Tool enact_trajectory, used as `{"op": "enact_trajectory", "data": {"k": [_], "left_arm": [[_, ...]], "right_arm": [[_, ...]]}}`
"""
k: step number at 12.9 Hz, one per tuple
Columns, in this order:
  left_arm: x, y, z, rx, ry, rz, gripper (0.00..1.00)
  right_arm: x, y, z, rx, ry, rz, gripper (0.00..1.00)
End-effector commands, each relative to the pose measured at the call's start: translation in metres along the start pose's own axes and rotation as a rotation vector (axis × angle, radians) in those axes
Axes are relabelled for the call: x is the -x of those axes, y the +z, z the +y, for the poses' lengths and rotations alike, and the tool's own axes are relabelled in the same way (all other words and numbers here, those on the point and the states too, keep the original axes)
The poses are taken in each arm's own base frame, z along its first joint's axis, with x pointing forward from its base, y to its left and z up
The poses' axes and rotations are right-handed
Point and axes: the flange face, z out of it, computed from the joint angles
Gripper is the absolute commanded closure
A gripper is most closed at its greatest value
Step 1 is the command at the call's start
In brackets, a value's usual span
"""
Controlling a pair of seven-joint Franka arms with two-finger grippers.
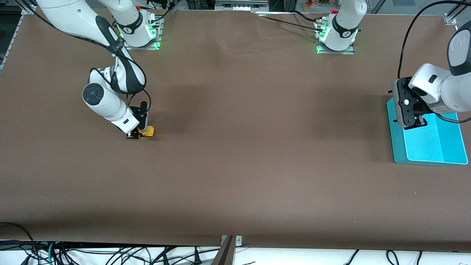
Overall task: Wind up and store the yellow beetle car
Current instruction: 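Close the right gripper on the yellow car, pressing it down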
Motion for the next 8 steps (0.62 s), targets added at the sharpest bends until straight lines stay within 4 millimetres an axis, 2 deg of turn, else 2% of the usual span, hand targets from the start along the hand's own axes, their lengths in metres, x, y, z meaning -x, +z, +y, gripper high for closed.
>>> {"op": "enact_trajectory", "data": {"k": [1,2,3,8], "left_arm": [[0.005,-0.002,-0.005,0.001,0.022,0.017,0.00],[0.011,-0.002,-0.007,0.004,0.012,0.022,0.00],[0.016,0.002,-0.010,0.010,0.005,0.025,0.00],[0.017,0.004,-0.012,0.015,0.017,0.026,0.00]], "right_arm": [[-0.018,-0.013,-0.002,0.023,-0.064,0.015,1.00],[-0.031,-0.017,-0.002,0.029,-0.090,0.024,1.00],[-0.034,-0.018,-0.003,0.030,-0.098,0.026,1.00],[-0.035,-0.005,-0.005,0.017,-0.112,0.029,1.00]]}}
